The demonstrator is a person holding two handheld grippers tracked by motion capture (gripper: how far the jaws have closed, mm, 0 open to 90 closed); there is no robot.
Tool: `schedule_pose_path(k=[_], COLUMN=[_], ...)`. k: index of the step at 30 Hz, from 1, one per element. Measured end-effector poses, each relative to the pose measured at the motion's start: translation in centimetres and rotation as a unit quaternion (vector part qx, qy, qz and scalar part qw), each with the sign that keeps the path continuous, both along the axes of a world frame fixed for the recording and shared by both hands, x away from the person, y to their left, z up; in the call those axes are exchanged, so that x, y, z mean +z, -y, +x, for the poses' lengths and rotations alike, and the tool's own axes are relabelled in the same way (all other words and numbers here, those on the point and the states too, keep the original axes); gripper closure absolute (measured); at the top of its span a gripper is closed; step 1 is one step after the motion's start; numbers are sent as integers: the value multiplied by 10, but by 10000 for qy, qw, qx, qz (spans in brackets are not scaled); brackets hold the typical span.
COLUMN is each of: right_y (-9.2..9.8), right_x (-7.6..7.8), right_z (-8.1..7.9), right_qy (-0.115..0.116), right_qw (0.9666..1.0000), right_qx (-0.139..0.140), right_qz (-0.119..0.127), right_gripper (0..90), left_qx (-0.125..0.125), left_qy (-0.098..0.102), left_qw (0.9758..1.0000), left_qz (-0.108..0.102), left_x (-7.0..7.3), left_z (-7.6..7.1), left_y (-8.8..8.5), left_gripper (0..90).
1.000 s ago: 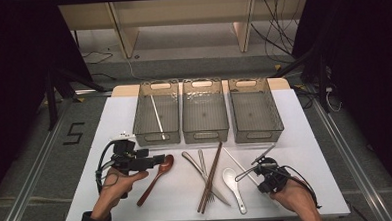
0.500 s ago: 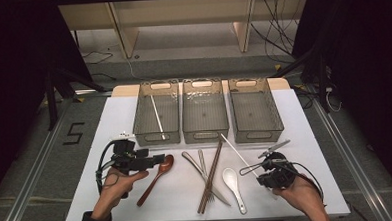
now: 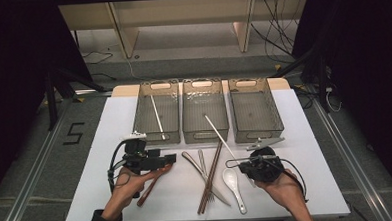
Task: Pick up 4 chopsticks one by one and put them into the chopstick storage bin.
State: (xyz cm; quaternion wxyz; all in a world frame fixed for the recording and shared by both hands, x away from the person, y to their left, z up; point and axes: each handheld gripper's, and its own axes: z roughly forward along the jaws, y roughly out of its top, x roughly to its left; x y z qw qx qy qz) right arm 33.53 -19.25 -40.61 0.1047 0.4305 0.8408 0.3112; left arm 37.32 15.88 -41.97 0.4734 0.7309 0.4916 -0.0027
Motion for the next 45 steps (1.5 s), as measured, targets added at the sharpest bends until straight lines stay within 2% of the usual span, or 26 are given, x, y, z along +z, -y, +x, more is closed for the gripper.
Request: schedule_pose_path(k=[3,7,11,14,16,19,22,25,29,30,33,35,36,39,45], right_y=[-11,-30,-43,-47,-51,-56,-61,-63,-65,-65,-66,-67,-67,-67,-68], right_x=[2,3,3,3,2,2,1,0,1,1,1,1,1,1,1], right_z=[1,3,2,2,1,0,-1,-2,-4,-4,-4,-5,-5,-6,-7], right_qy=[152,330,345,367,379,378,385,405,444,464,455,474,474,474,494], right_qw=[9998,9992,9988,9985,9983,9980,9977,9973,9970,9967,9966,9963,9963,9960,9956], right_qx=[63,198,336,389,432,489,540,586,607,623,632,655,655,679,705], right_qz=[84,124,106,90,92,107,142,171,209,239,252,290,290,338,365], right_gripper=[847,847,847,847,847,847,847,847,847,847,846,846,846,846,846], left_qx=[-37,-107,-159,-226,-252,-291,-307,-350,-344,-361,-345,-354,-355,-368,-403], left_qy=[-61,-32,-2,-45,-106,-119,-237,-183,-290,-321,-347,-360,-375,-414,-450], left_qw=[9997,9994,9992,9990,9983,9980,9960,9963,9947,9942,9931,9924,9921,9908,9889], left_qz=[-227,-323,-359,-392,-521,-545,-802,-768,-928,-961,-1065,-1122,-1145,-1235,-1361], left_x=[1,6,8,6,5,4,4,6,2,1,-1,-2,-2,-3,-5], left_z=[1,3,6,7,7,7,7,6,7,7,7,7,7,8,8], left_y=[8,20,33,39,43,48,52,57,63,64,66,67,67,69,69], left_gripper=[190,195,205,213,222,241,286,333,402,452,491,561,561,644,722])
